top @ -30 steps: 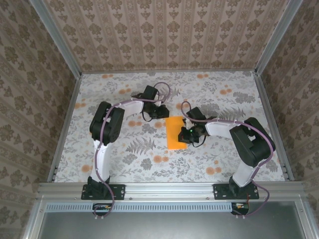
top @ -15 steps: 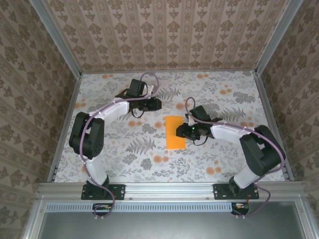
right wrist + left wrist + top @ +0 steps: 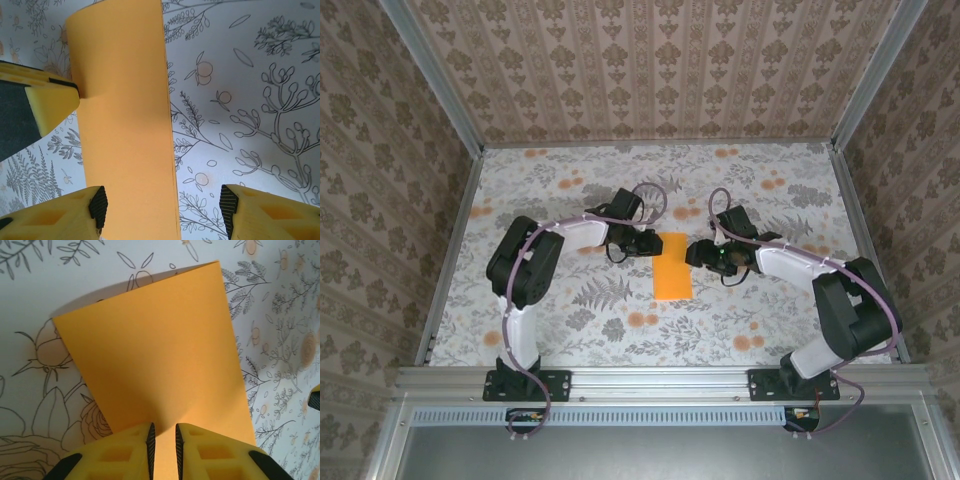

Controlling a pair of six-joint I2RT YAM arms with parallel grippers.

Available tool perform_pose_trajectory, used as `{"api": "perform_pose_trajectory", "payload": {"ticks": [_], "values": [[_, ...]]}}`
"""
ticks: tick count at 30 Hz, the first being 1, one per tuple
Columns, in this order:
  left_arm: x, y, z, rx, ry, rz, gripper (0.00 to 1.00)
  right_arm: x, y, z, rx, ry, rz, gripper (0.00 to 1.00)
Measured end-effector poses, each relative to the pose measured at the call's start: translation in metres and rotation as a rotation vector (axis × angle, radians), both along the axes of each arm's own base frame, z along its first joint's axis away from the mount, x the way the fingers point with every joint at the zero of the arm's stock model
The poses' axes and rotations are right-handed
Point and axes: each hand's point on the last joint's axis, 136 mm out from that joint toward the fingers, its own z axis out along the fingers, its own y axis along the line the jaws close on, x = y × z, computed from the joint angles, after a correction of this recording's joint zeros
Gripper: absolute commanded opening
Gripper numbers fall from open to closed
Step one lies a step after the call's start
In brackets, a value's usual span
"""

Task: Fold a paper plane with a square sheet of paper (fold left side to right side)
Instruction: First fold the square sheet of paper in half at the center of the table, then fold the triangle a second time at the center of the table.

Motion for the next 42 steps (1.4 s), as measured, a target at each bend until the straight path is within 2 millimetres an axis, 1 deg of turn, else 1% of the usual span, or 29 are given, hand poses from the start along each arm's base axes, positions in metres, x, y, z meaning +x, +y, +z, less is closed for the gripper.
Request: {"api": "perform_pose_trajectory", "payload": {"ticks": [6,11,21,27,32,42], "values": [[0.000,0.001,-0.003,0.014,-0.002,0.005,0.20,-0.012,0.006,-0.011,0.026,0.084,0.034,0.52],[0.001,0.002,-0.004,0.022,-0.005,0.007,0.20,-0.023,0.012,-0.012,0.057,0.153,0.060,0.49],[0.000,0.001,-0.004,0.026,-0.009,0.005,0.19,-0.042,0.025,-0.027,0.093,0.261,0.099,0.47],[0.000,0.001,-0.005,0.027,-0.010,0.005,0.20,-0.045,0.029,-0.028,0.100,0.274,0.109,0.45],[-0.001,0.001,-0.005,0.027,-0.010,0.005,0.19,-0.048,0.030,-0.032,0.098,0.289,0.107,0.45],[-0.001,0.000,-0.005,0.027,-0.010,0.004,0.20,-0.047,0.032,-0.031,0.110,0.297,0.093,0.43]]}}
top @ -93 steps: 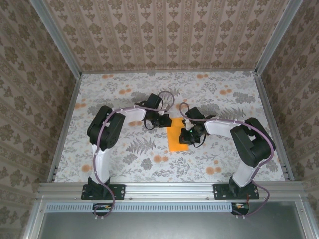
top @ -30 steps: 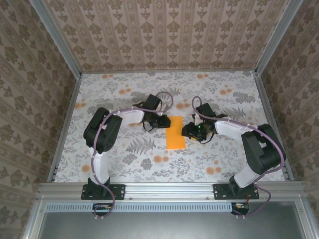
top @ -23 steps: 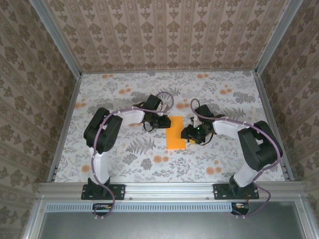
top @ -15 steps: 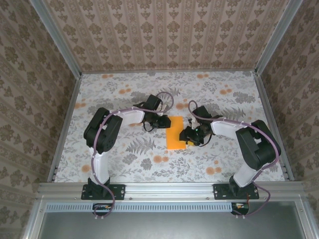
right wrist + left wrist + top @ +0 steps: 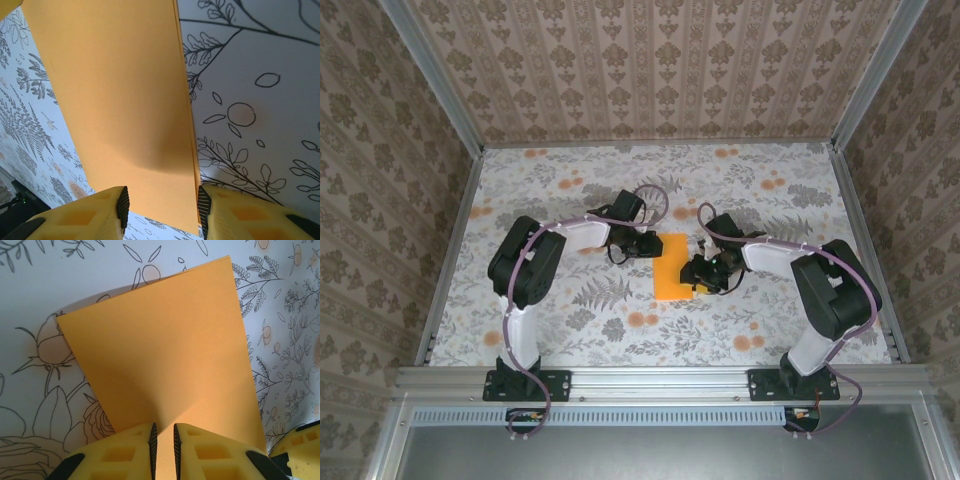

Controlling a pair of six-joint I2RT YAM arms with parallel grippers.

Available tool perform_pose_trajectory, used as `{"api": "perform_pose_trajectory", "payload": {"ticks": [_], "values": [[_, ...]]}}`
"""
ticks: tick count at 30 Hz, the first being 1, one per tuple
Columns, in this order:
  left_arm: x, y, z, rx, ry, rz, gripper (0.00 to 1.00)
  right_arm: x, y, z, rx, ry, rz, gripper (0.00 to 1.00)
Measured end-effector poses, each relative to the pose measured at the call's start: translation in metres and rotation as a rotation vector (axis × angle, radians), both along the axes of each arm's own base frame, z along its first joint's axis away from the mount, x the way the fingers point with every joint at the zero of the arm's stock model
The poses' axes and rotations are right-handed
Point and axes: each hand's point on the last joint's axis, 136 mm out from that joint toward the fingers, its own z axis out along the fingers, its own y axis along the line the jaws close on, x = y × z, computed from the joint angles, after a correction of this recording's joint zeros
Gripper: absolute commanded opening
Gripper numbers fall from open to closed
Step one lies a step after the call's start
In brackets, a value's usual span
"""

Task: Fold a paper plane with a square sheet of paper (fold left side to right side)
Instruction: Fold the triangle a second time at the center of the table.

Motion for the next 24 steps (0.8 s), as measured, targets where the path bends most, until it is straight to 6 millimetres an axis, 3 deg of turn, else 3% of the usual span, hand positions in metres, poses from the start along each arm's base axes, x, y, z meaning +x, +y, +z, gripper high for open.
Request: {"api": "perform_pose_trajectory", "payload": {"ticks": [9,13,20,24], "values": [[-0.001,-0.002,0.002,-0.009,-0.002,-0.008,0.30,0.010,0.013,0.007,0.071,-0.024,-0.032,0.44],[0.002,-0.001,0.012,-0.022,-0.025,-0.010,0.41,0.014,0.015,0.010,0.088,-0.036,-0.037,0.45],[0.010,0.022,0.081,-0.095,-0.224,0.016,0.51,0.024,0.018,0.009,0.121,-0.038,-0.046,0.46],[-0.006,0.039,0.116,-0.120,-0.362,0.018,0.57,0.035,0.019,0.013,0.132,-0.056,-0.048,0.46]]}}
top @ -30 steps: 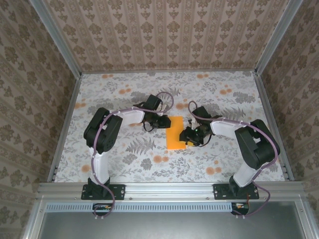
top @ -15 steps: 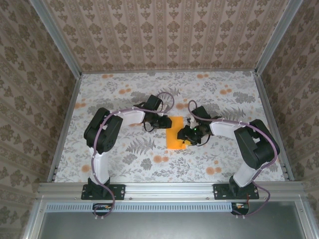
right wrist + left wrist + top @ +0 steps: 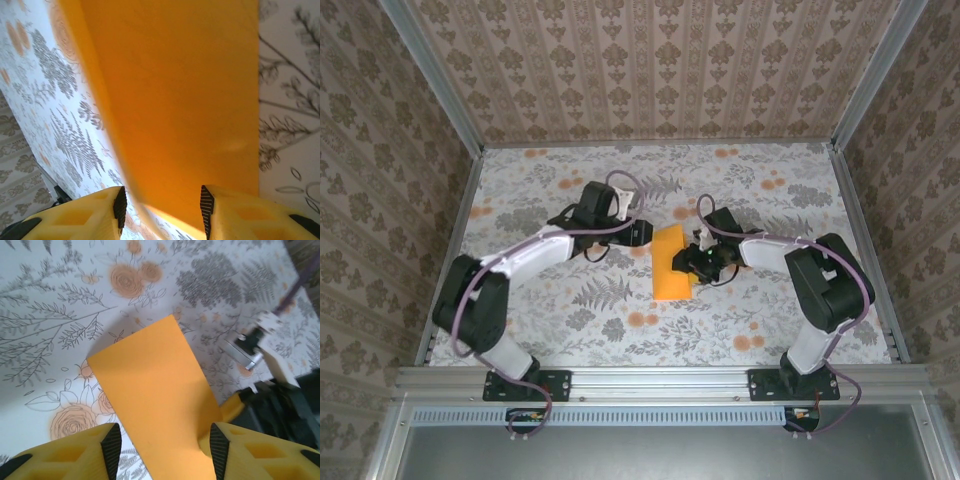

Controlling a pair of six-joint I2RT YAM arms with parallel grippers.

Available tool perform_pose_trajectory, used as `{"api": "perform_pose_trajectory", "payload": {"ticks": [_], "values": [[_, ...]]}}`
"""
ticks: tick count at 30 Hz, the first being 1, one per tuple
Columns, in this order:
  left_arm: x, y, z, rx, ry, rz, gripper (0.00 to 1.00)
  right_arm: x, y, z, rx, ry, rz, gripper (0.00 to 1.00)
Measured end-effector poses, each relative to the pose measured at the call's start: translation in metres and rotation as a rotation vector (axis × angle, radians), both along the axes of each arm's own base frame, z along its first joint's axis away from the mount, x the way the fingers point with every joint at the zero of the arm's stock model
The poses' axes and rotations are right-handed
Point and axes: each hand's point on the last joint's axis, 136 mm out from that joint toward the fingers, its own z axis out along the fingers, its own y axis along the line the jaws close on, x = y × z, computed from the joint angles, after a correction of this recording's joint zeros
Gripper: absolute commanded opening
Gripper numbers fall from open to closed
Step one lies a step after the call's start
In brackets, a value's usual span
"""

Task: Fold a paper plane with a square sheet of paper (fold left side to right side)
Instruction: Fold the triangle a second time at the center of the table.

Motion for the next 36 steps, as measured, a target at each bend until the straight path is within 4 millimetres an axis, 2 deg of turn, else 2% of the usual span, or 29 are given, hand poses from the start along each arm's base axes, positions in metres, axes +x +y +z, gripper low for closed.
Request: {"api": "perform_pose_trajectory", "payload": {"ticks": [2,6,11,16,22,27,30,36], "values": [[-0.013,0.007,0.006,0.009,-0.048,-0.009,0.60,0.007,0.001,0.006,0.008,-0.024,0.005,0.46],[-0.048,0.007,0.000,0.070,-0.116,-0.067,0.65,0.024,0.005,0.021,0.032,-0.071,0.011,0.43],[-0.097,-0.018,-0.005,0.138,-0.189,-0.213,0.72,0.030,0.007,0.027,0.048,-0.076,0.012,0.41],[-0.127,-0.040,-0.013,0.209,-0.249,-0.317,0.76,0.029,0.006,0.026,0.049,-0.058,0.008,0.40],[-0.136,-0.077,-0.035,0.351,-0.292,-0.401,0.80,0.029,0.005,0.022,0.048,-0.033,-0.008,0.38],[-0.138,-0.094,-0.057,0.481,-0.324,-0.435,0.84,0.030,0.005,0.022,0.049,-0.027,-0.016,0.38],[-0.135,-0.098,-0.070,0.555,-0.346,-0.438,0.85,0.030,0.005,0.022,0.050,-0.021,-0.022,0.38],[-0.125,-0.085,-0.090,0.690,-0.376,-0.413,0.86,0.030,0.005,0.022,0.051,-0.017,-0.027,0.37]]}}
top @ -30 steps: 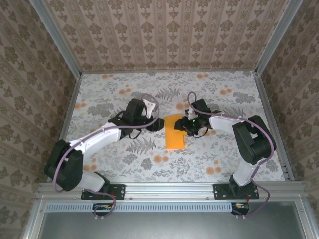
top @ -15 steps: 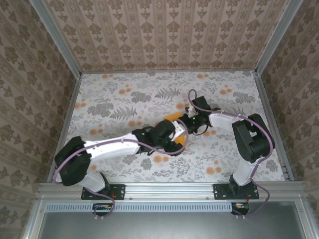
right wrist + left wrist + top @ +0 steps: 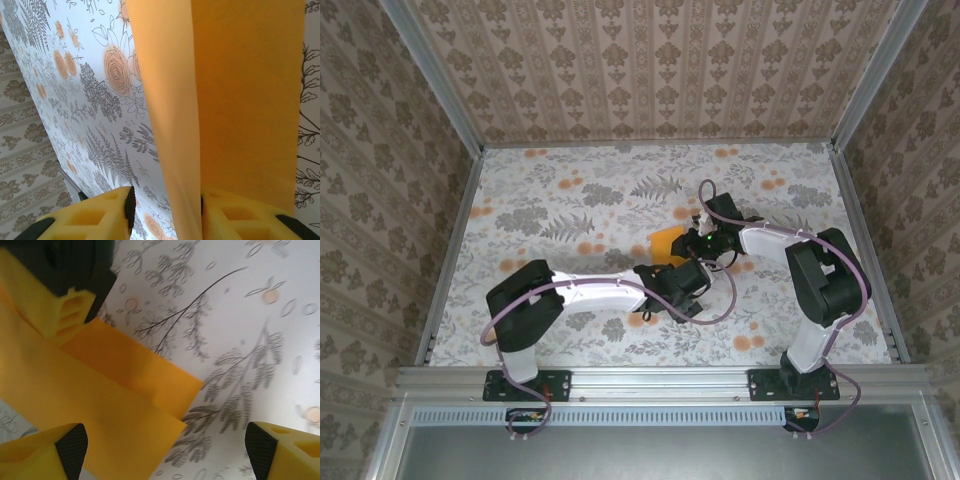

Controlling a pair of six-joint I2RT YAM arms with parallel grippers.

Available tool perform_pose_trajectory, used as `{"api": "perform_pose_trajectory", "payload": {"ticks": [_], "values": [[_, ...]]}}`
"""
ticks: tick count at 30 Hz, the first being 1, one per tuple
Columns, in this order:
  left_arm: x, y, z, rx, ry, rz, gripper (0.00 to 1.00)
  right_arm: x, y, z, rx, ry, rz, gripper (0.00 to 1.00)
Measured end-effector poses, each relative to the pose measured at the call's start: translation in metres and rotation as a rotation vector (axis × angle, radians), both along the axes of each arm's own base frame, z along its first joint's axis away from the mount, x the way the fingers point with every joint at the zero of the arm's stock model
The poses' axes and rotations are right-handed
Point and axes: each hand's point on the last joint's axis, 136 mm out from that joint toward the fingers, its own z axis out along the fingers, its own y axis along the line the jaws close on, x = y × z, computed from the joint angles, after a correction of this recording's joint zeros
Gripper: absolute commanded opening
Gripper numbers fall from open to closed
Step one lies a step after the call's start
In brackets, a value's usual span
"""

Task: Fold a paper plane with a square sheet of paper (fold left side to right side)
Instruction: Fold the triangle a second time at the center of the table.

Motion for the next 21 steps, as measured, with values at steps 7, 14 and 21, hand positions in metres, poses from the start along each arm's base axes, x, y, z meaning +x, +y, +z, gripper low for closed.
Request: {"api": "perform_pose_trajectory", "payload": {"ticks": [7,14,21], "values": [[0.0094,0.0043,0.0002,0.041,-0.057,0.011,0.62,-0.0002,-0.0001,-0.0006,0.000,0.004,-0.002,0.37],[0.0079,0.0021,0.0004,0.046,-0.062,-0.021,0.26,-0.0032,-0.0025,-0.0044,-0.018,0.025,-0.003,0.37],[0.0029,-0.0025,-0.0007,0.027,-0.035,-0.043,0.03,-0.0015,-0.0053,-0.0059,-0.046,0.022,-0.003,0.38]]}}
